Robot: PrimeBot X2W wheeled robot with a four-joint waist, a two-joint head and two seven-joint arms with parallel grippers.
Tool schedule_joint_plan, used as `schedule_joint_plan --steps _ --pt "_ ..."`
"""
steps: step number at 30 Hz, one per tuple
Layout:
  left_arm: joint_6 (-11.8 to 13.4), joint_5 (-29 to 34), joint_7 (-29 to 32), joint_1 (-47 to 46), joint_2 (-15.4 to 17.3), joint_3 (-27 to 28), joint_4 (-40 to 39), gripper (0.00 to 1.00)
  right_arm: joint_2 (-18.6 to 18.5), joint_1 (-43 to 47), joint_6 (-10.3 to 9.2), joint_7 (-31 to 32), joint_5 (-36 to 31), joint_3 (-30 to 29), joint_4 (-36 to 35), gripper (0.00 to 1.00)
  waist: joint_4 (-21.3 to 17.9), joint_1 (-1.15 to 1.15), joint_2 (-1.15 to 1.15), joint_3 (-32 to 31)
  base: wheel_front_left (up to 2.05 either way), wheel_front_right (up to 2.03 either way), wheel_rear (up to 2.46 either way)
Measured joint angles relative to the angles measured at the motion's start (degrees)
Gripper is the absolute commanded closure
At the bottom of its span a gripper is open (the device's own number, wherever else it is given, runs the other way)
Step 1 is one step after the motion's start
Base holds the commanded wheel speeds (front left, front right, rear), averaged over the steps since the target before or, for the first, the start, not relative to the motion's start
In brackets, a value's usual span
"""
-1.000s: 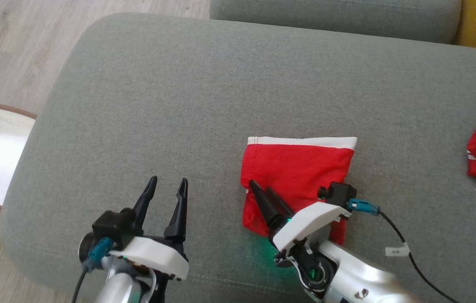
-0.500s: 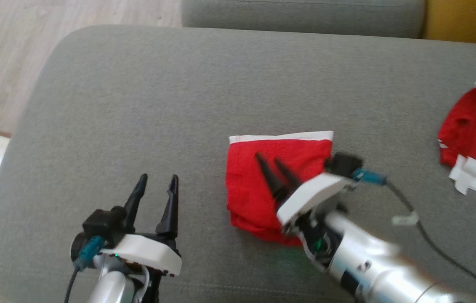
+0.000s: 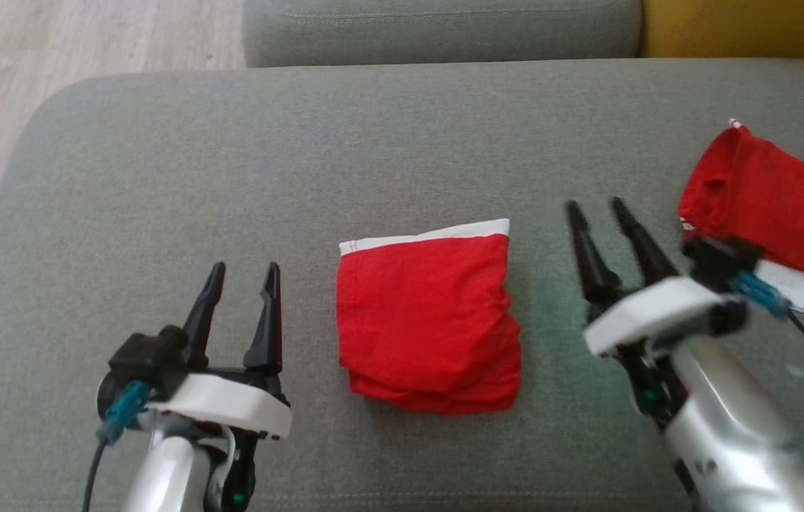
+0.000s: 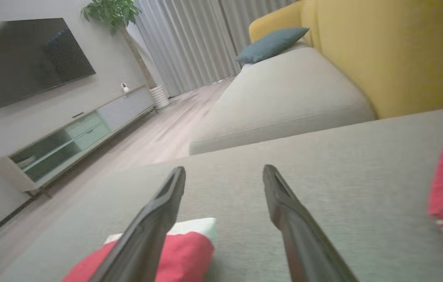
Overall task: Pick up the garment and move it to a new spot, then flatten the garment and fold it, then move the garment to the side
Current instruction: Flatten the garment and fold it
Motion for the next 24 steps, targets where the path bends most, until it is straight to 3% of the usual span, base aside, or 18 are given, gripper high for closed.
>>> schedule_joint_plan --steps 3,7,10,23,24 --pt "0.0 0.0 0.0 0.0 0.0 0.7 -0.7 0.00 0.9 5.7 0.00 0.0 -10.4 -8.4 -5.5 0.00 -0.7 0.00 0.00 -0.1 0.00 0.00 0.00" --pt "-0.1 -0.1 0.0 0.0 0.0 1.1 -2.2 0.00 5.4 14.5 0.00 0.0 -23.9 -18.2 -14.7 0.00 -1.8 0.00 0.00 0.0 0.00 0.00 0.00" --pt "-0.1 -0.1 0.0 0.0 0.0 1.3 -3.0 0.00 6.3 18.4 0.00 0.0 -29.0 -20.9 -19.3 0.00 -2.3 0.00 0.00 -0.1 0.00 0.00 0.00" --pt "0.0 -0.2 0.0 0.2 0.0 1.2 -4.3 0.00 6.9 23.0 0.00 0.0 -29.3 -21.1 -25.2 0.01 -2.9 0.00 0.00 0.7 0.00 0.00 0.00" --pt "0.0 -0.2 0.0 0.2 0.0 1.1 -4.3 0.00 6.9 22.9 0.00 0.0 -29.5 -20.9 -25.8 0.89 -2.6 0.00 0.00 0.9 0.00 0.00 0.00"
